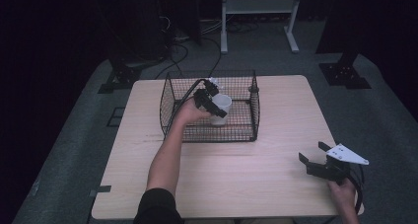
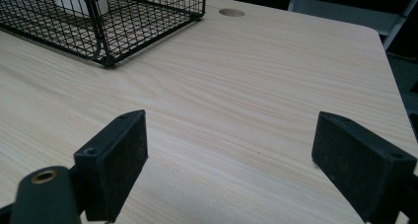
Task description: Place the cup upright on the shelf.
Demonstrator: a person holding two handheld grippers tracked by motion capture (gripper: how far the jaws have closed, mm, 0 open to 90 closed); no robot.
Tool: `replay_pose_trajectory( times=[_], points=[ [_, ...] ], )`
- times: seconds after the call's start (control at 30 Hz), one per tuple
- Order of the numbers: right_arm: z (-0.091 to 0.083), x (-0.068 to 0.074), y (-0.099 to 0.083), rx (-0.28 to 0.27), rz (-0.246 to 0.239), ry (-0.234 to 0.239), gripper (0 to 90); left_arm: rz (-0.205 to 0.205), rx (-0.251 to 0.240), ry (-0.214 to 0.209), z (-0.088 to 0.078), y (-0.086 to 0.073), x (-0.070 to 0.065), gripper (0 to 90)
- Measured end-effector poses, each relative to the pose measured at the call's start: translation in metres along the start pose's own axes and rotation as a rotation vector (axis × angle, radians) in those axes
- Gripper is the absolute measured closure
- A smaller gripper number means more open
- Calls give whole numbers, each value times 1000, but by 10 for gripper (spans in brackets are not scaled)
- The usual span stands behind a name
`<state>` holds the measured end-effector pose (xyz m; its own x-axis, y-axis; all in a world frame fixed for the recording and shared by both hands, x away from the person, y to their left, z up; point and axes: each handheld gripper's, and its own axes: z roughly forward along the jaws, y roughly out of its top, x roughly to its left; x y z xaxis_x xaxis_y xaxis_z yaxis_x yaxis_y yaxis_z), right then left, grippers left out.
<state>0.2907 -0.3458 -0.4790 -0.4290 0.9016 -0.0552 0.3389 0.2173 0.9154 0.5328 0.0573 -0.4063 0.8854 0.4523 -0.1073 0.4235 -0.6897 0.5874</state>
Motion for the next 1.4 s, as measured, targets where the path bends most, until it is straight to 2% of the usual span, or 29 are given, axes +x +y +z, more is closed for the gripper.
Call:
replay_pose_trajectory(
  times=[0.43, 0.77, 1.2, 1.4],
  points=[
    [0, 0, 0, 2, -1, 1, 131, 2, -6, 2, -1, -5, -1, 213],
    [0, 0, 0, 3, -2, -1, 131, 4, 11, 1, -5, -11, -1, 210],
    [0, 0, 0, 5, -2, -1, 131, -6, -13, -15, -8, -15, 0, 185],
    [0, 0, 0, 5, 2, -1, 131, -3, -33, -8, -13, -14, -2, 120]
  ],
)
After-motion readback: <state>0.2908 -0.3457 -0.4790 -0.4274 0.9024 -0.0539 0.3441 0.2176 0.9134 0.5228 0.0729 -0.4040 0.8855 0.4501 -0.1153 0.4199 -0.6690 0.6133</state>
